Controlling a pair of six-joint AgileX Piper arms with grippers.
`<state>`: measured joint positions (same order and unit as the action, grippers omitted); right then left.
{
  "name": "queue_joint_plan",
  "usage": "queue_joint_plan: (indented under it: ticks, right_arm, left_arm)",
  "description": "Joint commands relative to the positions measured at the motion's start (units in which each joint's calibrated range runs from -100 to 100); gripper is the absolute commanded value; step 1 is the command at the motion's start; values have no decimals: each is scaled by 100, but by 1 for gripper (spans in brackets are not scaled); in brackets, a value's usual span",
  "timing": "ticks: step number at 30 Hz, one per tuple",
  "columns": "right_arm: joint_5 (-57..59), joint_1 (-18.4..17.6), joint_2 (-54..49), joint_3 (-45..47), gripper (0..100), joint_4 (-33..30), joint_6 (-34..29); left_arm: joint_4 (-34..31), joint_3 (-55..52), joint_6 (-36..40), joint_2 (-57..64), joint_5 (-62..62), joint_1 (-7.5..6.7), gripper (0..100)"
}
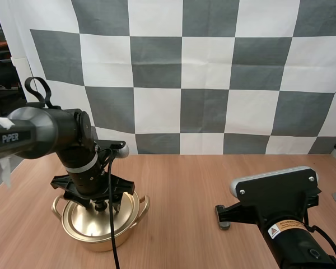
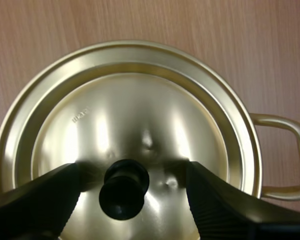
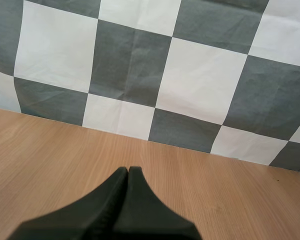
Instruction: Open the pot, put the car inside, and close it
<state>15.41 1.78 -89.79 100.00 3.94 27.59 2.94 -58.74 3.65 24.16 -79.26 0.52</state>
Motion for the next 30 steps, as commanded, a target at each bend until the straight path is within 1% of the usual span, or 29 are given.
queue_joint_plan:
  ticks: [1,2,3,4,14,18,22,24,30]
  right_arm:
    - [-5,-5,-6,0,0,3,-1]
    - [-5,-5,-6,0,0,3,-1]
    - [-5,-5,-6,0,0,3,-1]
    - [-5,-5,-6,0,0,3,-1]
    - [-5,-5,-6,0,0,3,-1]
    - [-5,-5,-6,0,0,3,-1]
    - [-5,-5,-6,0,0,3,-1]
    - [-5,-5,-6,0,0,3,-1]
    - [-5,-5,-6,0,0,3,-1]
  left_arm:
    - [16,-8,-3,-5,-19,-4,67]
    - [16,-8,-3,-5,-19,-4,43]
    - [16,-8,20,-5,-19,-4,23]
    - [16,-8,41,-5,-19,-4,0]
    - [48,-8,-163,-5,59,-4,0]
    - [367,-8,-410,-5,-1,-4,0]
    - [736,-8,-942,-5,-250,-4,0]
    - [791,-8,-1115,-5,-368,-4,0]
    - [569,-8,-965,23,-280,-4,0]
